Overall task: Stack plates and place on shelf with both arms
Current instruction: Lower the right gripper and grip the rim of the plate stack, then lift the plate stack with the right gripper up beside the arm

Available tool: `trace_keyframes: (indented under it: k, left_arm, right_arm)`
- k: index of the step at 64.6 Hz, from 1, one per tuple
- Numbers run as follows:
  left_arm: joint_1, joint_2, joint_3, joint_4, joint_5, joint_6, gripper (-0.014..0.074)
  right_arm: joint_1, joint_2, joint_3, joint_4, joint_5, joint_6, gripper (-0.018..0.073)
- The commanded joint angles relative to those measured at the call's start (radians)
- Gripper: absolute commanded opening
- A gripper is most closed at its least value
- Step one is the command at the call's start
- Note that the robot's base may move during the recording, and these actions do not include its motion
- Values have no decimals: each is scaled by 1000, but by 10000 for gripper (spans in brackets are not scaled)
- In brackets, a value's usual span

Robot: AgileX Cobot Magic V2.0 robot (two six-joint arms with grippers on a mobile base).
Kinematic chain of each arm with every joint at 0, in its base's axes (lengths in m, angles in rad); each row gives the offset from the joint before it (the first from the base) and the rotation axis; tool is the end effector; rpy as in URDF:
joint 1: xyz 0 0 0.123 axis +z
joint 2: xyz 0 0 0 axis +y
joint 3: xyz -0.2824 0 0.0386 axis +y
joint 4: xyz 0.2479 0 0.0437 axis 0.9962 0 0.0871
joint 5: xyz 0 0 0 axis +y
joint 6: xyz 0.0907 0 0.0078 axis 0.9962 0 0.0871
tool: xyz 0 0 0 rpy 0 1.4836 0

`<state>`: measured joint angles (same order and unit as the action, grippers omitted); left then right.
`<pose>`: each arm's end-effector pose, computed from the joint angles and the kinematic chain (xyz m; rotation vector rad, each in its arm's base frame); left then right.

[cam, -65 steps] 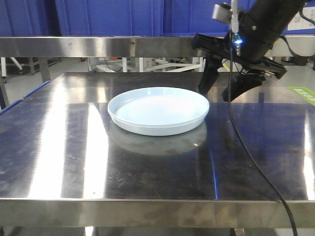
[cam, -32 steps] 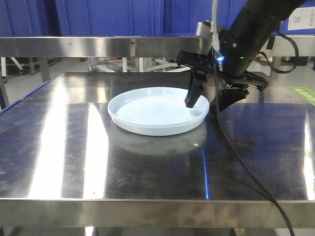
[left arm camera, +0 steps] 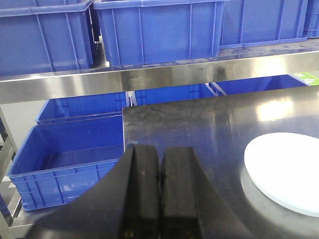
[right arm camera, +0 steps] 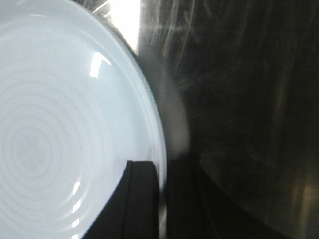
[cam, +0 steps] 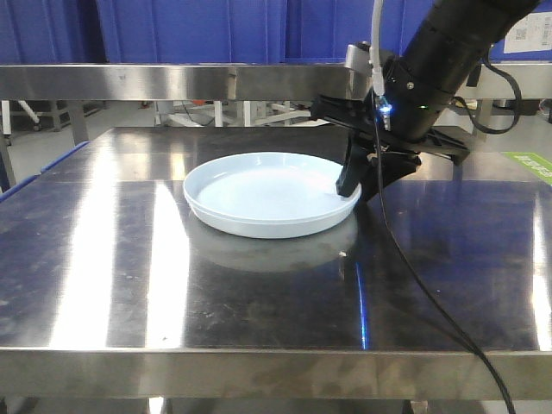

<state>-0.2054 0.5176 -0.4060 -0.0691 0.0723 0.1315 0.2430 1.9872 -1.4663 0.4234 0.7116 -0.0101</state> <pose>0.1130 -0.0240 0.3032 0.2266 1.6531 -0.1122 0.4076 0.1262 0.2020 0.0139 2.7157 0.5369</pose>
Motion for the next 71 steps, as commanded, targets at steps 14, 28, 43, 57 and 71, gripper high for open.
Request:
trace_keyframes:
  k: [14, 28, 43, 57, 71]
  left_arm:
    - [3, 1, -29, -2, -94, -5, 83]
    - [3, 1, -29, -2, -94, -5, 83]
    - [3, 1, -29, -2, -94, -5, 83]
    - [3, 1, -29, -2, -94, -5, 83]
    - [3, 1, -29, -2, -94, -5, 83]
  right_arm:
    - [-1, -99, -33, 19, -37, -4, 48]
    - [-1, -188, -33, -12, -99, -14, 48]
    - [-6, -318, 51, -130, -271, -34, 48]
    - [-49, -488, 269, -180, -535, -34, 48]
    - [-112, -658, 482, -180, -689, -34, 48]
